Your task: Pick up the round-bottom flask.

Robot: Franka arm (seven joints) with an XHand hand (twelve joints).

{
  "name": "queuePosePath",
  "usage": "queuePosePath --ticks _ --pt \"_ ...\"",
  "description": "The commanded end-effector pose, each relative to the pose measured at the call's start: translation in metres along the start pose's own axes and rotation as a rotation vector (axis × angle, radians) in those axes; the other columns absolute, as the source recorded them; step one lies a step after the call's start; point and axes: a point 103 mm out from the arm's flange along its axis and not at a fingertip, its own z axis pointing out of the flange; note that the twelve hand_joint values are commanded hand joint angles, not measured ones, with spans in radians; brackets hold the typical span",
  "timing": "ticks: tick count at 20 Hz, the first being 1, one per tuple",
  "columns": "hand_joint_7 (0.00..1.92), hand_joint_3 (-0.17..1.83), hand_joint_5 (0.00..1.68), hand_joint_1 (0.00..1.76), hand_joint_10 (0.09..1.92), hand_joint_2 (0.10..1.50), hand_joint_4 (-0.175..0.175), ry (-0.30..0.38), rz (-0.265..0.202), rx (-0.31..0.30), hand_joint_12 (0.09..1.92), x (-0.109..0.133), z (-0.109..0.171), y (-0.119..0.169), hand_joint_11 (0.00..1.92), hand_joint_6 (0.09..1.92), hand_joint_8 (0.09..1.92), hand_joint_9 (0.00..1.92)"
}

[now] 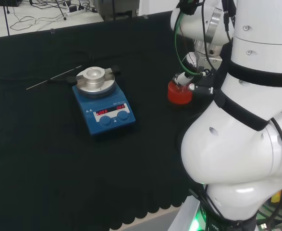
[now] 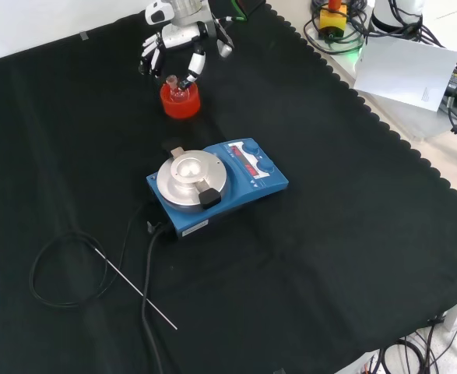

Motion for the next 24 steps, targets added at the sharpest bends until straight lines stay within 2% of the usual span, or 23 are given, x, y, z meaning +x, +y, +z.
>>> queuePosePath --ticks 1,4,11,14,17,20,24 --pt "0.39 0.43 1.12 1.07 0.63 0.83 0.17 -0.033 -0.006 -0.01 1.35 0.005 0.0 -0.001 0.3 0.85 0.7 0.63" --pt "0.42 0.56 1.14 1.08 0.6 0.76 0.175 -0.029 -0.001 -0.016 1.33 0.005 -0.005 -0.001 0.34 0.87 0.68 0.66" --pt "0.43 0.63 1.15 1.09 0.59 0.73 0.152 0.035 0.033 -0.033 1.33 0.006 -0.032 -0.009 0.35 0.88 0.68 0.68" --pt "0.43 0.65 1.15 1.1 0.59 0.72 0.121 0.05 0.039 -0.044 1.33 0.008 -0.044 -0.018 0.36 0.88 0.68 0.68" --pt "0.43 0.66 1.15 1.11 0.59 0.71 0.112 0.062 0.045 -0.055 1.33 0.01 -0.053 -0.029 0.37 0.88 0.68 0.68" --pt "0.43 0.67 1.15 1.11 0.59 0.71 0.088 0.066 0.044 -0.075 1.33 0.015 -0.065 -0.042 0.37 0.89 0.68 0.68" --pt "0.42 0.67 1.15 1.11 0.59 0.71 0.081 0.074 0.034 -0.088 1.33 0.027 -0.077 -0.057 0.37 0.89 0.68 0.68"
